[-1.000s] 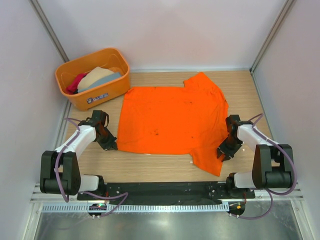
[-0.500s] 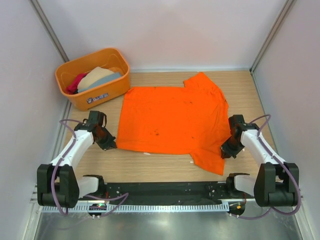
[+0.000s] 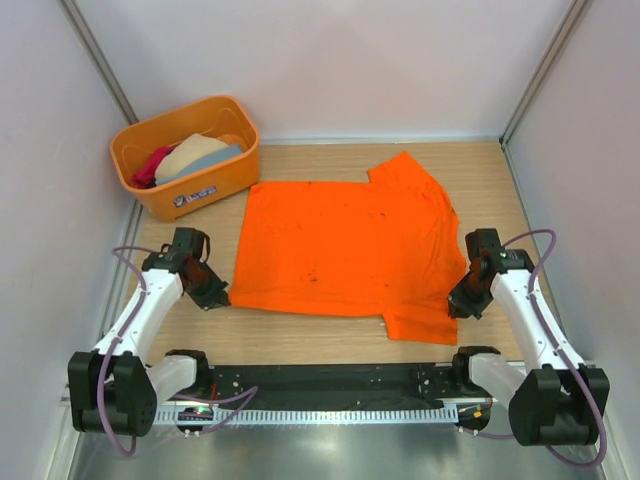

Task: Fold and stack the t-shirts
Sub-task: Fold the tshirt

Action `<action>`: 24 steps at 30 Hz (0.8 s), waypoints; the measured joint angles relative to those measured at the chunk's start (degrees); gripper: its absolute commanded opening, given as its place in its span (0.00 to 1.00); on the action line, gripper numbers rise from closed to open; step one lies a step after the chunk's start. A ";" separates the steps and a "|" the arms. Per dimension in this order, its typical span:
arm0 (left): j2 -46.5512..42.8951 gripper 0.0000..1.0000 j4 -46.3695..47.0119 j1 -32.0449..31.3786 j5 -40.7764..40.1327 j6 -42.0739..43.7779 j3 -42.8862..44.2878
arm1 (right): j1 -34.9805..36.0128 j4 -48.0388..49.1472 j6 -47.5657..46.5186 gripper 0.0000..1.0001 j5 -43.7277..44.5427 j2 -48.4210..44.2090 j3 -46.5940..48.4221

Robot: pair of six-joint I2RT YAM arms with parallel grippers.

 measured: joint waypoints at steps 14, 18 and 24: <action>11.08 0.00 -0.11 0.00 0.04 2.36 10.54 | 0.00 3.76 -8.17 0.01 -1.01 18.95 18.34; 18.34 0.00 1.99 0.00 0.63 3.96 16.33 | -0.02 5.99 -9.84 0.01 -1.22 26.95 24.11; 28.28 0.00 3.63 0.00 2.08 5.49 23.85 | -0.96 8.24 -12.41 0.01 -1.84 34.84 29.33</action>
